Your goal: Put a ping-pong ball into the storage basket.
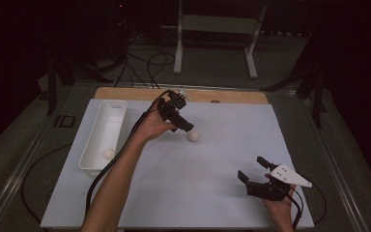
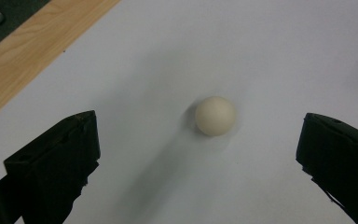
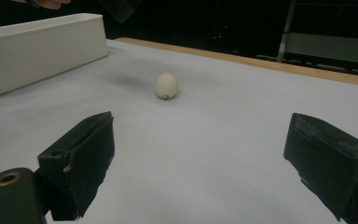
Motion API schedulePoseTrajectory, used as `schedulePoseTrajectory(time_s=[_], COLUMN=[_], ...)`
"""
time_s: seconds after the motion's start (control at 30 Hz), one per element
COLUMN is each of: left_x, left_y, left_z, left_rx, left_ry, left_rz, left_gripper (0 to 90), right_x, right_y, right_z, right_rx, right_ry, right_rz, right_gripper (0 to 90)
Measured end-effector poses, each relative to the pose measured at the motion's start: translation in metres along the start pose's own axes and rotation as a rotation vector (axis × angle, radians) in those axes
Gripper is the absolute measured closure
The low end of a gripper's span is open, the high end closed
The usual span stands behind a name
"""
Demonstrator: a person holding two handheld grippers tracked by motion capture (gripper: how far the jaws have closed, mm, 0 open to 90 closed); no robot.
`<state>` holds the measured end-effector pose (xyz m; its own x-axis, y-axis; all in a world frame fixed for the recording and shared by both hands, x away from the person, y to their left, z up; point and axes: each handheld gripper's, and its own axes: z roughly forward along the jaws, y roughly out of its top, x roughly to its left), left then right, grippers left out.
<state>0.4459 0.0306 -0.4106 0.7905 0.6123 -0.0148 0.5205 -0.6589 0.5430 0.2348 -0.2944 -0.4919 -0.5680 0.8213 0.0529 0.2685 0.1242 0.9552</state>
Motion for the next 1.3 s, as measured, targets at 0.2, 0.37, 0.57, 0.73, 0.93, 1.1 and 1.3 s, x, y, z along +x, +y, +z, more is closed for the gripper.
schedulePoseTrajectory(time_s=[0.2,0.37,0.57,0.73,0.93,1.1,1.3], left_x=[-0.002,-0.001,0.001,0.001,0.000,-0.001,-0.001], left_y=[0.001,0.001,0.001,0.003,0.006,0.007,0.006], left_z=[0.008,0.012,0.017,0.021,0.025,0.029,0.035], left_rx=[0.023,0.034,0.038,0.038,0.043,0.060,0.075], left_ry=[-0.007,-0.005,-0.005,-0.001,-0.008,-0.003,-0.001], left_rz=[-0.006,-0.012,-0.028,-0.037,-0.041,-0.039,-0.047], left_gripper=[0.2,0.2,0.2,0.2,0.2,0.2,0.2], right_x=[0.000,0.000,0.000,0.000,0.000,-0.001,0.000], right_y=[0.000,0.000,0.000,0.000,0.000,0.000,0.000], right_z=[0.000,0.000,0.001,0.001,0.000,-0.001,-0.001], right_rx=[0.001,-0.001,0.000,0.000,-0.002,-0.003,-0.002], right_ry=[0.001,0.001,0.003,0.003,0.002,0.001,0.002], right_rz=[0.001,0.000,0.003,0.005,0.002,0.004,0.003], right_gripper=[8.4,8.4,8.4,8.4,8.4,8.4,8.4])
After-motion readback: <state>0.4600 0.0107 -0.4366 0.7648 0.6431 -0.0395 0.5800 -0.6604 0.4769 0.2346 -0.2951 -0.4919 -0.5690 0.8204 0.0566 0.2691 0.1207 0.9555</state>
